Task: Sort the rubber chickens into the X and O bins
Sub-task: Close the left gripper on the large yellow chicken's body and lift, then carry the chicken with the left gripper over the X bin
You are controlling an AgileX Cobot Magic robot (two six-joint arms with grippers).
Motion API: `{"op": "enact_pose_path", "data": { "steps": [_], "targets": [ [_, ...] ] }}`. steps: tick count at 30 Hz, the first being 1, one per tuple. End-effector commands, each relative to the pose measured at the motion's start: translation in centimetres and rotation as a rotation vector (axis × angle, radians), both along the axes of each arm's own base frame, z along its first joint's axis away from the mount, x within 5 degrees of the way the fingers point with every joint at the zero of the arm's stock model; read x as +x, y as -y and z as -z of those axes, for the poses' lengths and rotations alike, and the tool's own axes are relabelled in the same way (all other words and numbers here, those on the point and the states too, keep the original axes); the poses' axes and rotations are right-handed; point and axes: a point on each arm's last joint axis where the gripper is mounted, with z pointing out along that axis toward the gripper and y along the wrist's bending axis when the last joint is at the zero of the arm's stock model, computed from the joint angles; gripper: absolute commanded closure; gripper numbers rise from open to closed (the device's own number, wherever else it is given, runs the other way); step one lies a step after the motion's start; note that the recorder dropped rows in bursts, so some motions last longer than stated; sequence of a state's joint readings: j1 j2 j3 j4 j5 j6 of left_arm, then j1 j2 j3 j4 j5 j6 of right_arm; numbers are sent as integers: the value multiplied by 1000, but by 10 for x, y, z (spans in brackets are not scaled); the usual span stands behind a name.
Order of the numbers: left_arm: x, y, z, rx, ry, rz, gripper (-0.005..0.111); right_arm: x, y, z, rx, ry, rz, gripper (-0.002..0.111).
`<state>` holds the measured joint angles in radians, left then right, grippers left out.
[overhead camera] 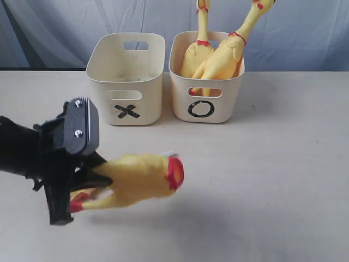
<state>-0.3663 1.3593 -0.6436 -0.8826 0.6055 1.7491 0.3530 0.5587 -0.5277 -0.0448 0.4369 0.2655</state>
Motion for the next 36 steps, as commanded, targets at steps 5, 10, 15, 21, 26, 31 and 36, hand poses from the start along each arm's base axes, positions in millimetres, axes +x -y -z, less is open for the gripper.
{"op": "enact_pose_path", "data": {
  "steps": [5,10,15,21,26,31,36],
  "targets": [
    [42,1,-61,-321,54,-569,107,-1,1,1,-10,0,-1,108],
    [68,5,-92,-436,118,-674,107,-1,0,1,-3,-3,-2,108],
    [97,10,-95,-435,185,-716,107,-1,0,1,-3,-3,-2,108],
    [148,20,-116,-451,342,-735,107,-2,0,1,20,-8,-3,108],
    [181,16,-125,-503,349,-788,107,-2,-1,1,21,-9,-3,108],
    [211,9,-120,-515,317,-811,107,-2,-1,1,24,-8,-4,108],
    [232,10,-104,-496,258,-798,107,-2,-1,1,27,-9,-4,108]
  ]
}}
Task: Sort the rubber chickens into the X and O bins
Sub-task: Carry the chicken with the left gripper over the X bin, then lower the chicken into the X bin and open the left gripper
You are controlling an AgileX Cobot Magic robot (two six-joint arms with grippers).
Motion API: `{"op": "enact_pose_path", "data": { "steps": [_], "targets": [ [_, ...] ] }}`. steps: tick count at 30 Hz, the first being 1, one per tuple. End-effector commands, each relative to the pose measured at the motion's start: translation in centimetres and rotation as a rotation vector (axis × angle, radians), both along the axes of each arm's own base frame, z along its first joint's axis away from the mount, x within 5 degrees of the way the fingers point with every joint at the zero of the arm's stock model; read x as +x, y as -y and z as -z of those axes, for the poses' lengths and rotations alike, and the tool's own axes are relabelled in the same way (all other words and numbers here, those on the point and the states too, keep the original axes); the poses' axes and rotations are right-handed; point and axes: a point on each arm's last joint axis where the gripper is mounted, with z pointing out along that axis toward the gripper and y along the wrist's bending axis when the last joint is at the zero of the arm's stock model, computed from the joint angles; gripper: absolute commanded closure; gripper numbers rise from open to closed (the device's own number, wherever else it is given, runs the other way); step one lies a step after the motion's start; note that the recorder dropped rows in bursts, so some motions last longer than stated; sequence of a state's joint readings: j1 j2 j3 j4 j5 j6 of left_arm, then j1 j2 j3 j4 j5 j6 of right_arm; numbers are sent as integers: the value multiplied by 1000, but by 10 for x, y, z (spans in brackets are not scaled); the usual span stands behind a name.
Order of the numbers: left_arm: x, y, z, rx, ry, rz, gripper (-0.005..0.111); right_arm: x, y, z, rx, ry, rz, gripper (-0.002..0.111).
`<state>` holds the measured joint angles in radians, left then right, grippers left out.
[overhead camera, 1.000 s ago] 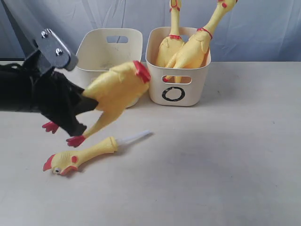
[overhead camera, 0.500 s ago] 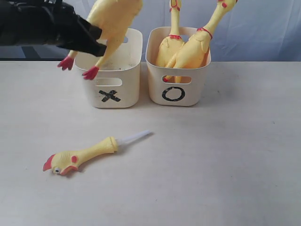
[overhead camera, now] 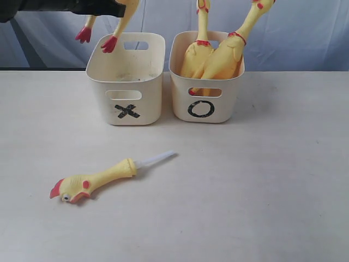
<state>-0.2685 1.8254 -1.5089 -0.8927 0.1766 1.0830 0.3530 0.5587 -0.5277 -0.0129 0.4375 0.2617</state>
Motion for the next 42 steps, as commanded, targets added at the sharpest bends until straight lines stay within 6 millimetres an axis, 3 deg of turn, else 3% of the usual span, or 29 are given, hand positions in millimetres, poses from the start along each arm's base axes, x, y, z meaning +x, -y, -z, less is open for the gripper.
{"op": "enact_pose_path", "data": {
  "steps": [1,8,15,32,35,42],
  "targets": [
    [17,3,14,-3,-48,20,107,-1,0,1,1,1,-1,108],
    [38,8,46,-10,-142,-8,107,-1,0,0,11,3,-1,108],
    [47,10,77,-42,-228,-34,107,-1,0,0,11,3,-1,108],
    [55,11,108,-31,-272,-54,106,-1,0,0,11,3,-1,108],
    [56,11,115,-31,-286,-56,100,-1,0,0,11,3,-1,108],
    [57,12,120,-40,-298,-61,69,-1,0,0,11,3,-1,108]
  ]
}}
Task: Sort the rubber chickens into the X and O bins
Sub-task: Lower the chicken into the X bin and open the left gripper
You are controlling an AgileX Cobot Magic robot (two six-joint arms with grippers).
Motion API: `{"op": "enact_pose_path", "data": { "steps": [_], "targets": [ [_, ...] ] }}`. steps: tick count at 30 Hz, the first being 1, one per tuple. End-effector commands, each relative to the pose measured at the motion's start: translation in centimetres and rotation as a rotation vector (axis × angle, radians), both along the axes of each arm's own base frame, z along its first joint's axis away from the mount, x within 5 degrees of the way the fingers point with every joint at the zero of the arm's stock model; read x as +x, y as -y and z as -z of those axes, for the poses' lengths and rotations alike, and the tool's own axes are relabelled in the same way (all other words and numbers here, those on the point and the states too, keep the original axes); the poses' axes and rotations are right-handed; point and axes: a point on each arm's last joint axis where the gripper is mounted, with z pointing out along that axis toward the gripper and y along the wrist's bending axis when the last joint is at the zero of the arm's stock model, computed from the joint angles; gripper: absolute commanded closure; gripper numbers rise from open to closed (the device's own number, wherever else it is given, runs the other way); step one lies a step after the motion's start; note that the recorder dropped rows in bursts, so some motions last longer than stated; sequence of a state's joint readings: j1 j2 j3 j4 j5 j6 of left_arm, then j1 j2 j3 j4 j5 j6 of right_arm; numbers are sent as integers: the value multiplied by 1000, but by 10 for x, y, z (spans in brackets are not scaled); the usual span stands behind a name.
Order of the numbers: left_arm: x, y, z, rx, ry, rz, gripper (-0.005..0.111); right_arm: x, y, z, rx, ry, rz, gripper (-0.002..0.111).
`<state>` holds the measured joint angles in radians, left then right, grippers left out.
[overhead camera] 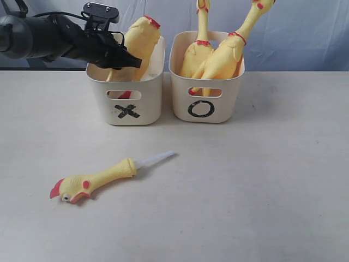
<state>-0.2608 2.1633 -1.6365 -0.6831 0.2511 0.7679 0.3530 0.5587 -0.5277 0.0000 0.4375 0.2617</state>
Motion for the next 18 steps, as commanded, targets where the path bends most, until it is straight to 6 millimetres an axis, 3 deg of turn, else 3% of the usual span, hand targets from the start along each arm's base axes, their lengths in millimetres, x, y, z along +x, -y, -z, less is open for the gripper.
{"op": "enact_pose_path", "data": {
  "steps": [1,14,18],
  "targets": [
    [3,-1,-5,-23,30,-34,67,-1,0,0,-1,7,0,108],
    [4,-2,-7,-25,41,-40,64,-1,0,0,0,9,0,108],
    [1,-2,-20,-34,63,-40,64,-1,0,0,0,9,0,108]
  ]
}}
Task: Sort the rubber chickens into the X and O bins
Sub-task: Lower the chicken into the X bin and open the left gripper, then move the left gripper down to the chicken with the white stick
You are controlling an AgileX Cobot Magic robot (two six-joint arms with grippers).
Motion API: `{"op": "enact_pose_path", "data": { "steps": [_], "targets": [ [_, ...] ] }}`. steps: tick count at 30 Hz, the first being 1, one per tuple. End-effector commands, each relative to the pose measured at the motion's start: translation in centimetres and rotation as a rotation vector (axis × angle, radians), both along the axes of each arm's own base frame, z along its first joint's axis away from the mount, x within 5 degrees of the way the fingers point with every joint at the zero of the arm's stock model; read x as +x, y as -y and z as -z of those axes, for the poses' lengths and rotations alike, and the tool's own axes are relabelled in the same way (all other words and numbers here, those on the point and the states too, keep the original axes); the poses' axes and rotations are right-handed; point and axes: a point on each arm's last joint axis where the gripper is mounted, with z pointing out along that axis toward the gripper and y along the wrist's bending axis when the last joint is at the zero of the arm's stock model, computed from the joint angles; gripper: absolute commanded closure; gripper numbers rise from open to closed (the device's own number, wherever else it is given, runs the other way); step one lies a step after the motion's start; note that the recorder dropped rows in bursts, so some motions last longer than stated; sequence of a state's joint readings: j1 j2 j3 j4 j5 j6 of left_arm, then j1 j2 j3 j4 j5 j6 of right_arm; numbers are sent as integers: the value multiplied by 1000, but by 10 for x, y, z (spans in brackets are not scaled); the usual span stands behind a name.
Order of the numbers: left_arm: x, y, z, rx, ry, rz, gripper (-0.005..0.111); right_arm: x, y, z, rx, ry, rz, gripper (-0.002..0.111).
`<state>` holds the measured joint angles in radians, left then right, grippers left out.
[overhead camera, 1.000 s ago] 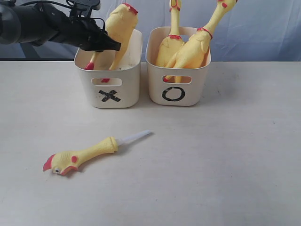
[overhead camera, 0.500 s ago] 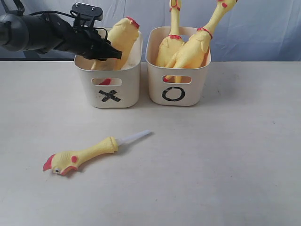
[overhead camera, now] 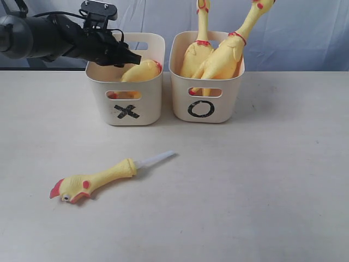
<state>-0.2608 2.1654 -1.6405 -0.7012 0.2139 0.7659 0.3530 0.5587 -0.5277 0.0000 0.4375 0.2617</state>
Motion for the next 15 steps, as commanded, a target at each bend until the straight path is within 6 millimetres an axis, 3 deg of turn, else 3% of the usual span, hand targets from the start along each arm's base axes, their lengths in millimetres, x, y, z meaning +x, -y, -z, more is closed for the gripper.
{"op": "enact_pose_path", "data": {
  "steps": [1,11,15],
  "targets": [
    [-2,-1,-23,-21,46,-10,64,-1,0,0,0,9,0,108],
    [-30,-2,-87,25,95,109,65,-1,1,1,-12,4,-1,108],
    [-48,-4,-104,113,53,211,73,-1,1,1,-12,4,-1,108]
  ]
}}
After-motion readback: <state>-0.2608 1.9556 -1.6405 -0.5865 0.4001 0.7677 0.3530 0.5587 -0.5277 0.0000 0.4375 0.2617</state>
